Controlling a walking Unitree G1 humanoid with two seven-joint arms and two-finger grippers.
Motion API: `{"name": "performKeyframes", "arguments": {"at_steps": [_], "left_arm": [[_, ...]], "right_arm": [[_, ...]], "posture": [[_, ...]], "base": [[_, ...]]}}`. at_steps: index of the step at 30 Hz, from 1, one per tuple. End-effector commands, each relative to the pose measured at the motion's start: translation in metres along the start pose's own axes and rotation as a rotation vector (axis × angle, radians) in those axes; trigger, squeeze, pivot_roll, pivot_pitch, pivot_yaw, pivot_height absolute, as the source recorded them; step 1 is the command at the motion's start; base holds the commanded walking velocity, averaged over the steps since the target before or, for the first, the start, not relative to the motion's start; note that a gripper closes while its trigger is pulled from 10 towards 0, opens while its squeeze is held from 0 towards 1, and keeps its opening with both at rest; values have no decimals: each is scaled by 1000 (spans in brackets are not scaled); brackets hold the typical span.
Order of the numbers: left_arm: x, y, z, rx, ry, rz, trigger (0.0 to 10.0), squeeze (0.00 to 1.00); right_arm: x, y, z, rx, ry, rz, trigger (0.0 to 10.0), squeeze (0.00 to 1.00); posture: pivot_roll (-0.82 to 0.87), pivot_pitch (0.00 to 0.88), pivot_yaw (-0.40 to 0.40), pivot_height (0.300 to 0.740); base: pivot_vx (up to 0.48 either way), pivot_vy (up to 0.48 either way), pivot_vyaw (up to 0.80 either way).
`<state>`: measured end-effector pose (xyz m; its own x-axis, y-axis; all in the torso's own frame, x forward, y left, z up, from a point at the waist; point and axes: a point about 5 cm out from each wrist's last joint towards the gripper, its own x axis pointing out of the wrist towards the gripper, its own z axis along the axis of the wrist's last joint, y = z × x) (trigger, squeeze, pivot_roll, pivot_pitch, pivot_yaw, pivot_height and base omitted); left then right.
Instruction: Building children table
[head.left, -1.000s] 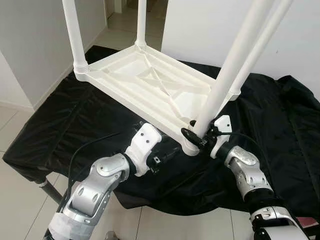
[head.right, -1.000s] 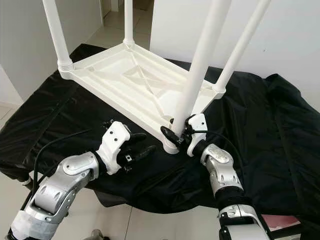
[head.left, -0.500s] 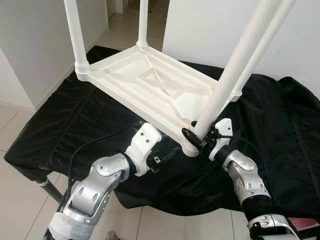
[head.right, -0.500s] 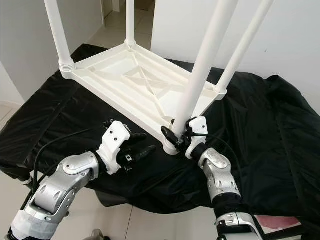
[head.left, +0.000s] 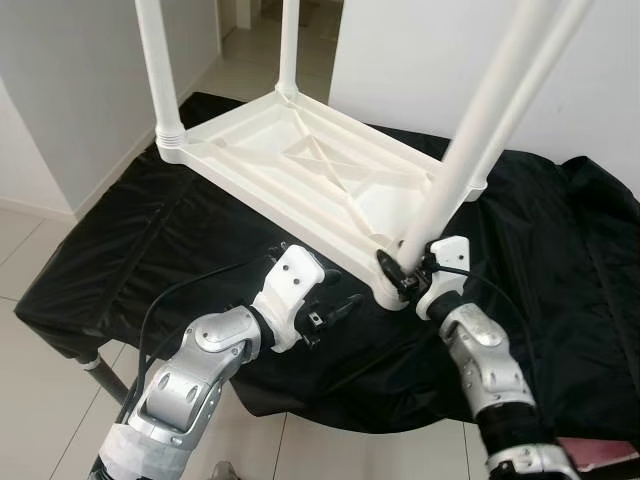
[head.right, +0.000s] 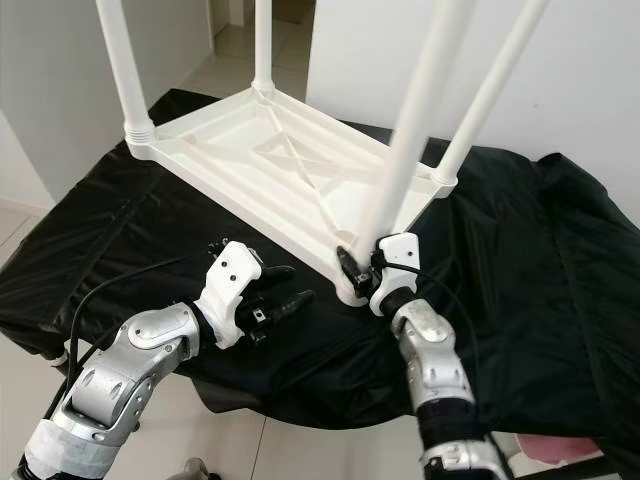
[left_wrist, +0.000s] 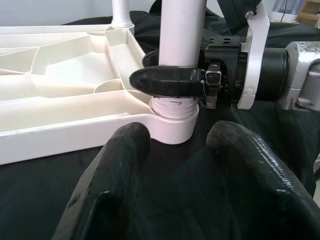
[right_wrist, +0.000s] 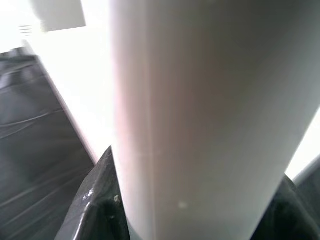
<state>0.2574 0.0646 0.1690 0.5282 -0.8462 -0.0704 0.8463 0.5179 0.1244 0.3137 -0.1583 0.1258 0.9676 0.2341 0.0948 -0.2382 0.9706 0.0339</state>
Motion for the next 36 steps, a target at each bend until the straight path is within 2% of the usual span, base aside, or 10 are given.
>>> {"name": "performKeyframes", "arguments": {"at_steps": [1,5,6,8,9,11,29,30,32,36], "left_arm": [[3,0,2,3,-9,2,10000,0],[4,-1,2,3,-11,-2,10000,0],[4,-1,2,3,-11,-2,10000,0],[5,0,2,5,-11,-2,10000,0],[5,0,2,5,-11,-2,10000,0],[5,0,3,7,-12,1,10000,0],[5,2,3,9,-14,6,10000,0],[5,2,3,10,-14,6,10000,0],[5,3,3,13,-16,8,10000,0],[5,4,4,15,-17,10,10000,0]], "right_arm": [[-7,-5,-4,4,27,-88,10000,0],[-15,16,-8,0,15,-199,10000,0],[-15,16,-8,0,15,-199,10000,0],[-19,19,-11,-25,48,-310,10000,0],[-19,19,-11,-25,48,-310,10000,0],[-23,22,-14,-26,78,-401,10000,0],[-27,17,-10,-53,70,-442,10000,0],[-26,17,-5,-34,39,-418,10000,1000],[-22,16,4,-13,-20,-353,10000,1000],[-18,17,9,-17,-50,-271,10000,1000]], "posture": [[42,18,-99,740],[41,19,-99,740],[41,19,-99,740],[43,20,-102,740],[43,20,-102,740],[43,20,-101,740],[43,16,-103,740],[44,15,-103,740],[45,13,-105,740],[45,14,-103,740]], "base": [[0,0,0],[0,0,0],[0,0,0],[0,0,0],[0,0,0],[0,0,0],[0,0,0],[0,0,0],[0,0,0],[0,0,0]]}}
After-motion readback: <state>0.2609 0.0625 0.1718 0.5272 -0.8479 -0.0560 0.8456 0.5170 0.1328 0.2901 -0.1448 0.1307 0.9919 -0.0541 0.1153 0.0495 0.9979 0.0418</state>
